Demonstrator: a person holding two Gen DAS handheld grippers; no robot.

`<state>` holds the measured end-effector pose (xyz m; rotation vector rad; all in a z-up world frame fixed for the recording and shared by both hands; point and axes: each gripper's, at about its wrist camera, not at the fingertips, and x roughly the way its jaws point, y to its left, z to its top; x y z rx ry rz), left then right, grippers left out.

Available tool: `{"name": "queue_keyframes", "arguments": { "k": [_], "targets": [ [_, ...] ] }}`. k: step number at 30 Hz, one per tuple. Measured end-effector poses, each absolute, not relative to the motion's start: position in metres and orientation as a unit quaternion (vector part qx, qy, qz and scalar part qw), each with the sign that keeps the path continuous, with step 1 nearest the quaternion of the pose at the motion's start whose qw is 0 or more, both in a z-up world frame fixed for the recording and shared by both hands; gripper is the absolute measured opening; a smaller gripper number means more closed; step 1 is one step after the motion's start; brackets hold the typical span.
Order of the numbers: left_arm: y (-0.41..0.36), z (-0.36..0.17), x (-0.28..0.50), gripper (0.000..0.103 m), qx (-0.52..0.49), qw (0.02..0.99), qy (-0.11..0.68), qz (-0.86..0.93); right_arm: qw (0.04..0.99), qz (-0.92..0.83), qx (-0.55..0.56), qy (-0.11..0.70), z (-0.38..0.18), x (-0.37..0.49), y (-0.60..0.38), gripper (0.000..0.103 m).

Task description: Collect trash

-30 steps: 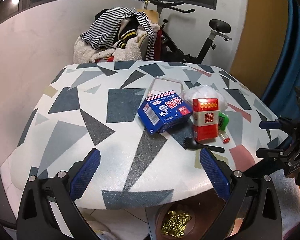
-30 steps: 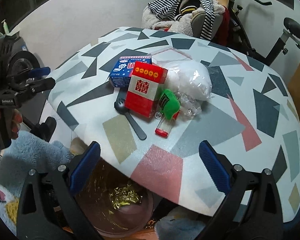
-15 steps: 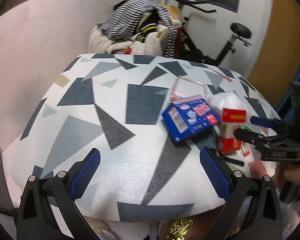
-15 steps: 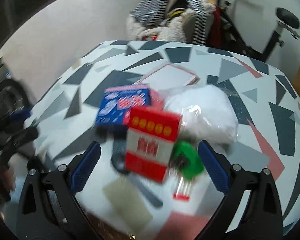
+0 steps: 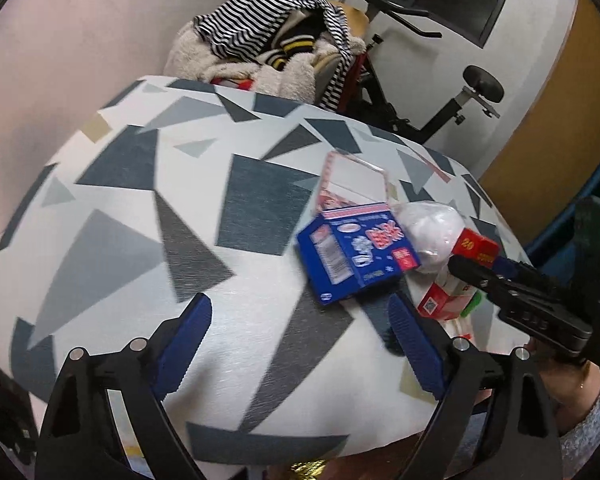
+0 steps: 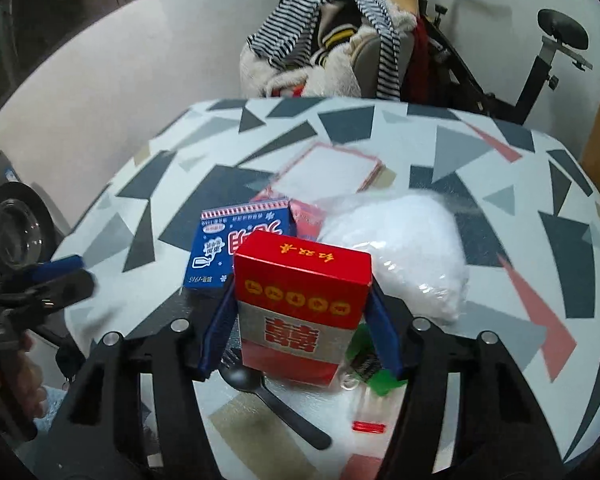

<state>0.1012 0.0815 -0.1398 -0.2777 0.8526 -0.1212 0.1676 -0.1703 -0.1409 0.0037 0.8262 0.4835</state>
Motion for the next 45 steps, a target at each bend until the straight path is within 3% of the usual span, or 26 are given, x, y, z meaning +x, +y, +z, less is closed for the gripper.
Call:
{"name": "queue_keyframes", "arguments": {
  "k": [9, 25, 33, 34, 35, 45],
  "targets": [
    [0.053, -0.159, 0.150, 0.097, -0.218, 0.870, 0.437, -0.070, 0.901, 0.235, 0.006, 0.365, -0.116, 0.166, -0.201, 0.061],
    [0.010, -0.182, 0.230, 0.097, -0.164, 0.849, 0.501, 0.028, 0.910, 0.232, 0.018, 0.343, -0.104, 0.170, -0.239, 0.061],
    [0.005, -0.197, 0.238, 0.097, -0.169, 0.836, 0.521, 0.042, 0.910, 0.229, 0.024, 0.346, -0.107, 0.168, -0.247, 0.061],
    [0.007, -0.197, 0.237, 0.096, -0.177, 0.837, 0.517, 0.043, 0.910, 0.228, 0.026, 0.346, -0.107, 0.168, -0.249, 0.061],
    [0.010, -0.196, 0.235, 0.089, -0.182, 0.835, 0.518, 0.045, 0.910, 0.228, 0.027, 0.346, -0.107, 0.167, -0.250, 0.061],
    [0.026, -0.145, 0.189, 0.088, -0.144, 0.878, 0.456, -0.010, 0.908, 0.249, 0.014, 0.337, -0.095, 0.154, -0.250, 0.061]
  ]
}}
